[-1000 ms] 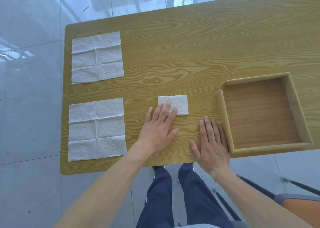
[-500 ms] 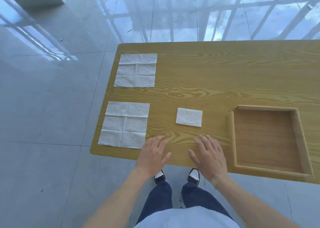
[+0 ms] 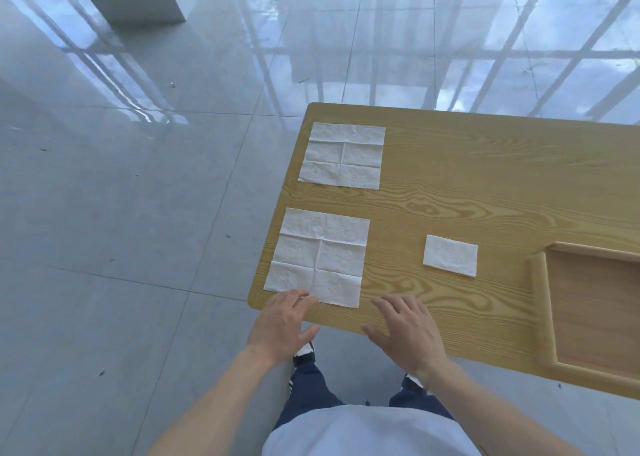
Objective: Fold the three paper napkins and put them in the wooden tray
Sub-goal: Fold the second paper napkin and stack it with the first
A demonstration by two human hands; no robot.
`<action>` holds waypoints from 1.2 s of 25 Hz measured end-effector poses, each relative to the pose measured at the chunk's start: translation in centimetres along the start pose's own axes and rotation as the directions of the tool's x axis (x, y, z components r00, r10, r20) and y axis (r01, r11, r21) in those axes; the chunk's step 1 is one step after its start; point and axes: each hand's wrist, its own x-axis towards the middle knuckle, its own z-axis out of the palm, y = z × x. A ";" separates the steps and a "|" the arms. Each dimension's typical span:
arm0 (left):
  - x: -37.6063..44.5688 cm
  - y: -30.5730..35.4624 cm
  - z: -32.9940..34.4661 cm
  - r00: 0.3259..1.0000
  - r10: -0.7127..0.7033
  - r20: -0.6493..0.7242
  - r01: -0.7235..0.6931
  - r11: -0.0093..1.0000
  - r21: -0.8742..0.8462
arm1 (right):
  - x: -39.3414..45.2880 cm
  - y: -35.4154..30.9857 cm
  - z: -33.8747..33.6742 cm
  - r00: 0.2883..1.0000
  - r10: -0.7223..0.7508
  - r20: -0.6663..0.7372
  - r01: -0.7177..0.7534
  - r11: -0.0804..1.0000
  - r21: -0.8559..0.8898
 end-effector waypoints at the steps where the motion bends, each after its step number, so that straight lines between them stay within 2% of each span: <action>1: -0.2 -1.4 -0.2 1.000 0.025 -0.015 -0.025 1.000 0.000 | 0.4 -1.2 0.5 1.000 0.006 -0.007 -0.006 1.000 -0.005; 4: -0.2 -5.9 -0.7 0.992 0.118 -0.034 -0.117 0.993 0.016 | 1.6 -4.8 2.0 0.997 0.050 -0.057 -0.050 0.999 0.000; 9: 0.9 -10.0 -1.1 0.980 0.192 -0.058 -0.192 0.981 0.016 | 2.7 -7.6 3.7 0.986 0.103 -0.127 -0.110 0.993 -0.049; 16: 1.7 -12.1 0.4 0.941 0.325 -0.096 -0.318 0.945 0.075 | 2.7 -8.5 4.7 0.993 0.119 -0.002 -0.119 0.984 -0.133; 25: 1.4 -12.1 1.3 0.939 0.319 -0.130 -0.306 0.946 0.110 | 2.6 -8.2 6.6 0.986 0.006 -0.166 -0.031 0.988 -0.148; 30: 0.3 -11.6 2.2 0.909 0.336 -0.246 -0.315 0.941 0.120 | 1.4 -8.6 7.2 0.969 0.040 -0.244 -0.068 0.992 -0.110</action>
